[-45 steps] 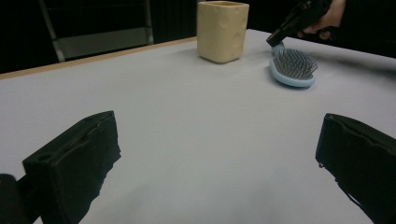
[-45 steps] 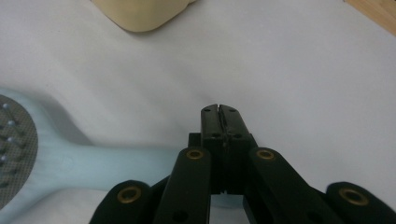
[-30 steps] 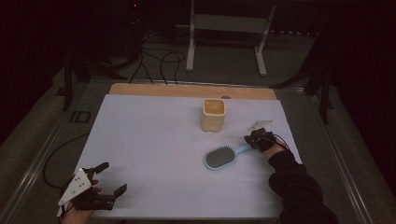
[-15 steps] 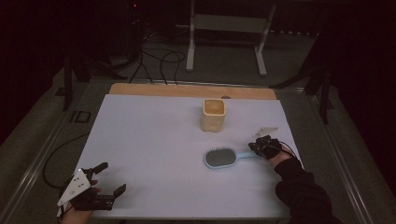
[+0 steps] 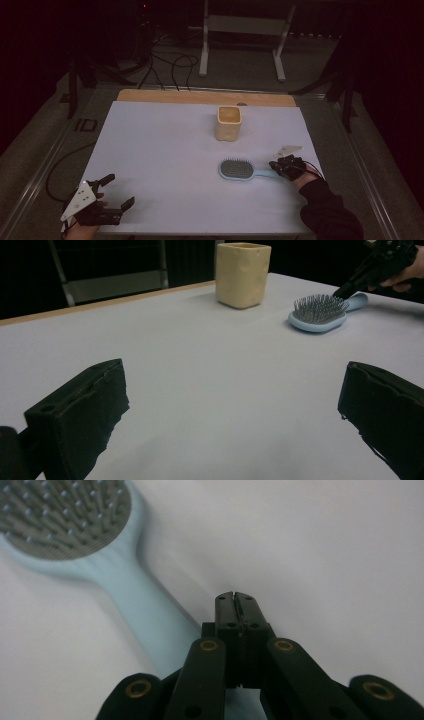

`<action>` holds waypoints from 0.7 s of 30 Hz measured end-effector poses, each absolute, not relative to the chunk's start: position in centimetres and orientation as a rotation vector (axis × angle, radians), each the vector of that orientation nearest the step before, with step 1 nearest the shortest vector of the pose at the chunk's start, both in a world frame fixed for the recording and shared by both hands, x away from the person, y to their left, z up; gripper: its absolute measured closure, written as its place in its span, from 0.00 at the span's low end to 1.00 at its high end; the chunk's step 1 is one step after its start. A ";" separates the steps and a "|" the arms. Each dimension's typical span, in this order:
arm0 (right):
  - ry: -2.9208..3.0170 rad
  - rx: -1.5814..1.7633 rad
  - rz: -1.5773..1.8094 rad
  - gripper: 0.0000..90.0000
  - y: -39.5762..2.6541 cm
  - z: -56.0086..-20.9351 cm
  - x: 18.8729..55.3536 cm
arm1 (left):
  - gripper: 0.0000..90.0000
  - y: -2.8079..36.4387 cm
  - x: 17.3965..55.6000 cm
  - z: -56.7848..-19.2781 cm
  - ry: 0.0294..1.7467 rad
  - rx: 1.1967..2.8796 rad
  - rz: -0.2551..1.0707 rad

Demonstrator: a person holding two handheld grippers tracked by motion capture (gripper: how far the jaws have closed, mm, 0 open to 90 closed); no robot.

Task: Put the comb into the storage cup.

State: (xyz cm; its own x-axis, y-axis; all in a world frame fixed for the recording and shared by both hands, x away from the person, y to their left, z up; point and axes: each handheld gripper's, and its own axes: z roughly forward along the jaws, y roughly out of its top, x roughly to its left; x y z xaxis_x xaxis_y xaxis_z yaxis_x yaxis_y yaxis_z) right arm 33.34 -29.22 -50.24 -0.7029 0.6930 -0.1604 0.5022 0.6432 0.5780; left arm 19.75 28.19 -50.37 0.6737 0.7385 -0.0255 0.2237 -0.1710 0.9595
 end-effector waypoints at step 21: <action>2.536 0.953 0.751 1.00 -29.4 -50.9 28.5 | 0.00 28.3 19.7 -50.3 0.786 1.716 0.555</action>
State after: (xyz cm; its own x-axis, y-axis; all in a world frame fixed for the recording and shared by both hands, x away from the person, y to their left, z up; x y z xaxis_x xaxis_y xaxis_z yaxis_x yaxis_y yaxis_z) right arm 28.51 -29.37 -50.92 -0.7225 0.6815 -0.1159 0.5084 0.6375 0.5789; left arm 19.65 28.25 -50.32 0.6686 0.7432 -0.0274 0.2229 -0.1650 0.9608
